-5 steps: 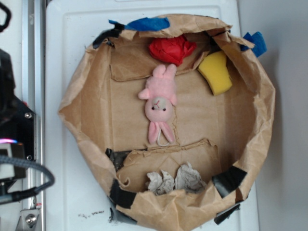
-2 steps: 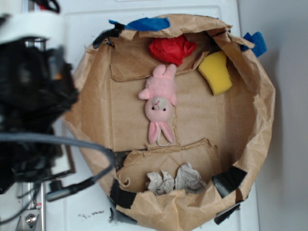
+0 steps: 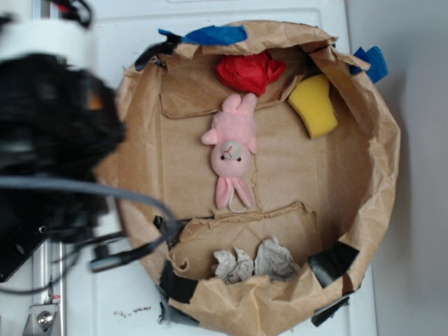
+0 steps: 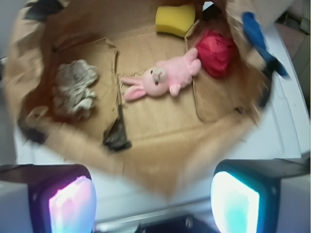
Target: Grab the red paper.
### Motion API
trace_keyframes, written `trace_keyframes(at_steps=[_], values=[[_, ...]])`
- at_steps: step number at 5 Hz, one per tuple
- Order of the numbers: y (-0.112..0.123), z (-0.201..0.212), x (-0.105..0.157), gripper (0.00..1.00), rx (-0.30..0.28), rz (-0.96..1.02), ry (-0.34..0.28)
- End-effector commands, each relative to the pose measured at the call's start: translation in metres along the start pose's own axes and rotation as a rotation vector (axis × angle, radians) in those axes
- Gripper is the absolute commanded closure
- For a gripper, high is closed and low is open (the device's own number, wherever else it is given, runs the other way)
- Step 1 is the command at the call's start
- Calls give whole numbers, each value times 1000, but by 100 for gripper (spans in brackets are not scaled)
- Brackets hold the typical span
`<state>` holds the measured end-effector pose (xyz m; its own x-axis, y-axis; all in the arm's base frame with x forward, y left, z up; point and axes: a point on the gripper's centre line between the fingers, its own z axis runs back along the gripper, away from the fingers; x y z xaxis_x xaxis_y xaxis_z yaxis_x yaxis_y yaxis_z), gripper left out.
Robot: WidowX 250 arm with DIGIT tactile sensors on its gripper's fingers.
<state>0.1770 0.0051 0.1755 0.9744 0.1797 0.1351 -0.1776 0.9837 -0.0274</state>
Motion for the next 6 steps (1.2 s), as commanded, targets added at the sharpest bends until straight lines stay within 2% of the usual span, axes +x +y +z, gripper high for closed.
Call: trace_keyframes(at_steps=[1,3,4,5,6], values=[[4,13,8,0,-2,22,-52],[4,13,8,0,-2,22,-52],[-2,9,57,0,-11,87,-65],[-13,0,105,0,3,119,-78],[-17,-15,152,0,6,229,-115]])
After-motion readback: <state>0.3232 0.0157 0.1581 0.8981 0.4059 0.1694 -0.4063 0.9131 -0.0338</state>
